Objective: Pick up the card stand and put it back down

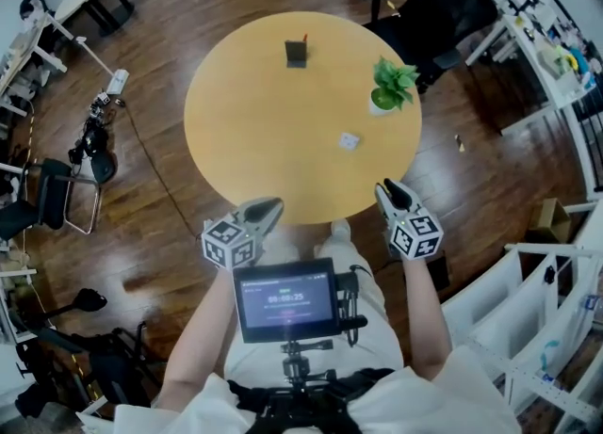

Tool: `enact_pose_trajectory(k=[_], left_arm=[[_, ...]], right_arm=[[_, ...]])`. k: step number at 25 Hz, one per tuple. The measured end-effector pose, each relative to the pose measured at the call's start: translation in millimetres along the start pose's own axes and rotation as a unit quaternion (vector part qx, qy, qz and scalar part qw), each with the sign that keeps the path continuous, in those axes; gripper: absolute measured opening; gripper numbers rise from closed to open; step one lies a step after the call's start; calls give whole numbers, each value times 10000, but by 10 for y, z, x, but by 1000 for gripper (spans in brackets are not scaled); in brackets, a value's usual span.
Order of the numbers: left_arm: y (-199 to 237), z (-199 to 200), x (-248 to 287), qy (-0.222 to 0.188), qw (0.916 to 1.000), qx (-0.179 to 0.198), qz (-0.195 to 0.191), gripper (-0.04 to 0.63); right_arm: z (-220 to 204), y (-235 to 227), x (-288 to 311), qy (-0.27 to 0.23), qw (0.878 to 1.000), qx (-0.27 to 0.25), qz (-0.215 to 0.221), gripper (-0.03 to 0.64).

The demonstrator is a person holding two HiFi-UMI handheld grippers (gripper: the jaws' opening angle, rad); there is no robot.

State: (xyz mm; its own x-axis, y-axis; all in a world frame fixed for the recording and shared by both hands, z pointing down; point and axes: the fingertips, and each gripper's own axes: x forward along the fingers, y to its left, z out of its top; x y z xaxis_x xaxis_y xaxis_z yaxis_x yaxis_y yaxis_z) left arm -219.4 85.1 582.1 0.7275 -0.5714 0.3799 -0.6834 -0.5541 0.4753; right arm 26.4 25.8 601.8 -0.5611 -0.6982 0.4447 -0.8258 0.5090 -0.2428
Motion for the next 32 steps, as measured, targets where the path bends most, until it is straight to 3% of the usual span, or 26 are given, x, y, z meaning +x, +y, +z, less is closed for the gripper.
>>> enact_pose_trajectory(k=[11, 20, 28, 32], left_arm=[[-145, -235, -329, -55, 9995, 85, -294, 17], [-289, -108, -299, -261, 9995, -1, -160, 17], [-835, -82, 56, -221, 9995, -8, -234, 17], [-1087, -141, 227, -211, 9995, -76, -210, 17]], right_arm=[[-31, 538, -381, -367, 9990, 161, -194, 115], [41, 556, -586, -437, 9988, 201, -19, 115], [258, 284, -1142, -680, 9977, 46, 17, 115], [212, 135, -1477, -563, 9981, -219, -71, 115]])
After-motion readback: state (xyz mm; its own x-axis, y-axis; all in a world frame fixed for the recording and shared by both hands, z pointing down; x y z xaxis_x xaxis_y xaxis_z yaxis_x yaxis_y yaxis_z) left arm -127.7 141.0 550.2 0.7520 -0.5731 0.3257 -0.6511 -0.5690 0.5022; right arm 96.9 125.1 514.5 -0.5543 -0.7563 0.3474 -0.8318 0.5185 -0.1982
